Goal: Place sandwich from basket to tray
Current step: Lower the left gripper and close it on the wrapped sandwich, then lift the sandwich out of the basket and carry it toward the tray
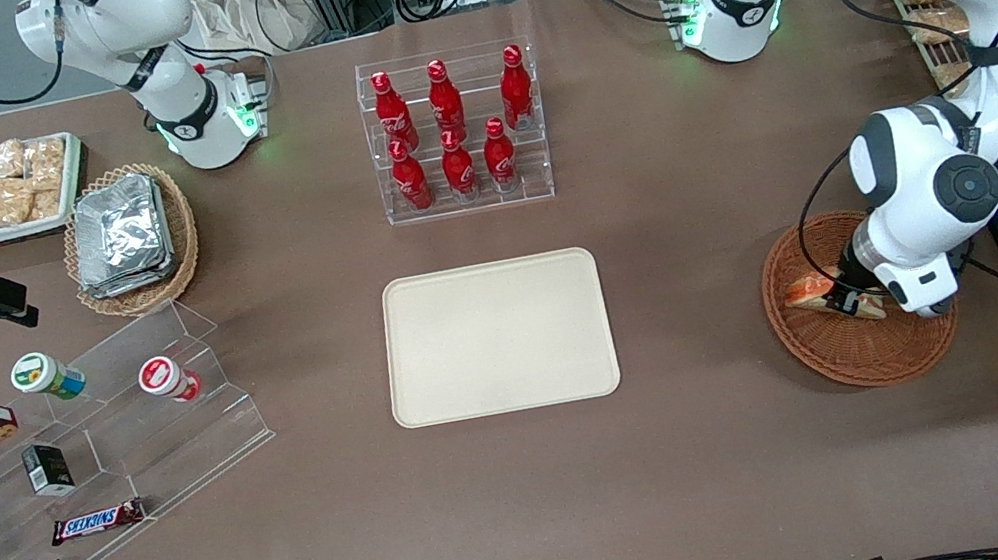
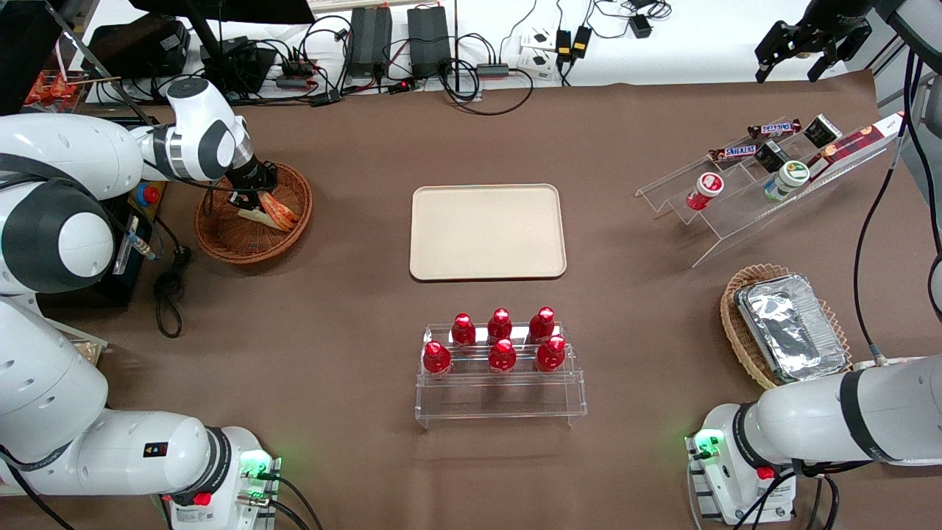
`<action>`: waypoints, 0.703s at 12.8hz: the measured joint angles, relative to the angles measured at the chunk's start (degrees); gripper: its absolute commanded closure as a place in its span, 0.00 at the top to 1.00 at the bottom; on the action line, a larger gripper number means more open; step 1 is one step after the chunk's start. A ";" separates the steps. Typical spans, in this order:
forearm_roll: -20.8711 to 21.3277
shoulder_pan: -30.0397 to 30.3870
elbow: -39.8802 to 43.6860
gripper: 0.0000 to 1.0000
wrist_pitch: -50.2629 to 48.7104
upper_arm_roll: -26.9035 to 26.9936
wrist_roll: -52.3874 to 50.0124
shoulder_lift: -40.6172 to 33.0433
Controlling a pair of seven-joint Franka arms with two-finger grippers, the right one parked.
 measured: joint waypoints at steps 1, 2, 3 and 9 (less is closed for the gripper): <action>0.03 0.00 0.07 0.00 -0.85 0.00 0.87 -0.14; 0.04 -0.01 0.36 0.00 -2.23 -0.01 2.67 -0.46; 0.06 -0.01 0.83 0.00 -3.63 -0.02 5.35 -0.95; 0.08 -0.07 10.89 0.00 -18.96 -0.36 34.33 -7.13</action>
